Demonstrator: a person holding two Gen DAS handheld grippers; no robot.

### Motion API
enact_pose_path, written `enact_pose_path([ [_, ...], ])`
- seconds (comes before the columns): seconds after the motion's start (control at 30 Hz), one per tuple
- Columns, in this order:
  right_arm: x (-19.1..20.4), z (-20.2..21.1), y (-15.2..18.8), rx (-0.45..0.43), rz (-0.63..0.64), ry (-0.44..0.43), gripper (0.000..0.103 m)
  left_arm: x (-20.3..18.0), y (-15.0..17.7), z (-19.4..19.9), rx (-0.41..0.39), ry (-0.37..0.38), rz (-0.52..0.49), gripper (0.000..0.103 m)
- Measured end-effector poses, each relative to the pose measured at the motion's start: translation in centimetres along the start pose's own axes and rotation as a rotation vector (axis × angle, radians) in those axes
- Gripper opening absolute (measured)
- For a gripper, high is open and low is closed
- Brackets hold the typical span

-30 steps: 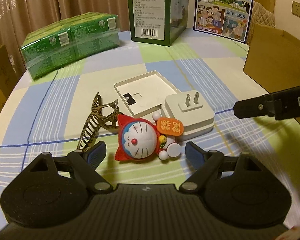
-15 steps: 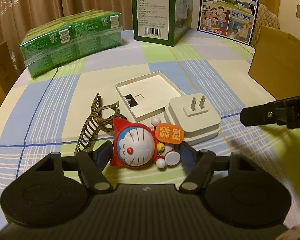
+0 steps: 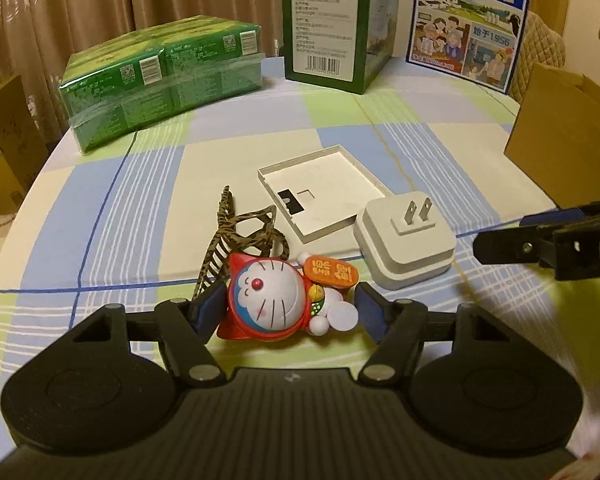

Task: Organize rigid objects
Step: 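Grasp the white square plug adapter with the right gripper while the left holds the Doraemon figure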

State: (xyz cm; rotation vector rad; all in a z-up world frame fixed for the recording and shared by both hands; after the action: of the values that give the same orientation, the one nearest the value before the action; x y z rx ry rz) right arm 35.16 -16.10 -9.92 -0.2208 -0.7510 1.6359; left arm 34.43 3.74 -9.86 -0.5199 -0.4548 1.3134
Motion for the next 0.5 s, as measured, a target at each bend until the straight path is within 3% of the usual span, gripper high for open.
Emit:
enact_pose_path([
  [0.33, 0.0, -0.8, -0.2, 0.005, 0.004, 0.006, 0.067, -0.8, 0.2, -0.8, -0.005, -0.032, -0.023, 0.067],
  [0.5, 0.1, -0.8, -0.2, 0.006, 0.005, 0.008, 0.067, -0.3, 0.2, -1.3, -0.003, -0.015, 0.021, 0.066],
])
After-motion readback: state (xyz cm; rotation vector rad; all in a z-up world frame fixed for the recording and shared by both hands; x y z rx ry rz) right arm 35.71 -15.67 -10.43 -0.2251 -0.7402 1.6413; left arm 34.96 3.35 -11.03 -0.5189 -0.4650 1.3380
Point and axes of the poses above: each gripper's, at about its wrist camera, not at the fingertips, and z roughly against the way its jaws point, x to its left, y to its underside, the point moved 2 cm from there along -z, roughly the way its jaws point, and after that the axes turned 6 degrees about x, right-handed, at the moved point
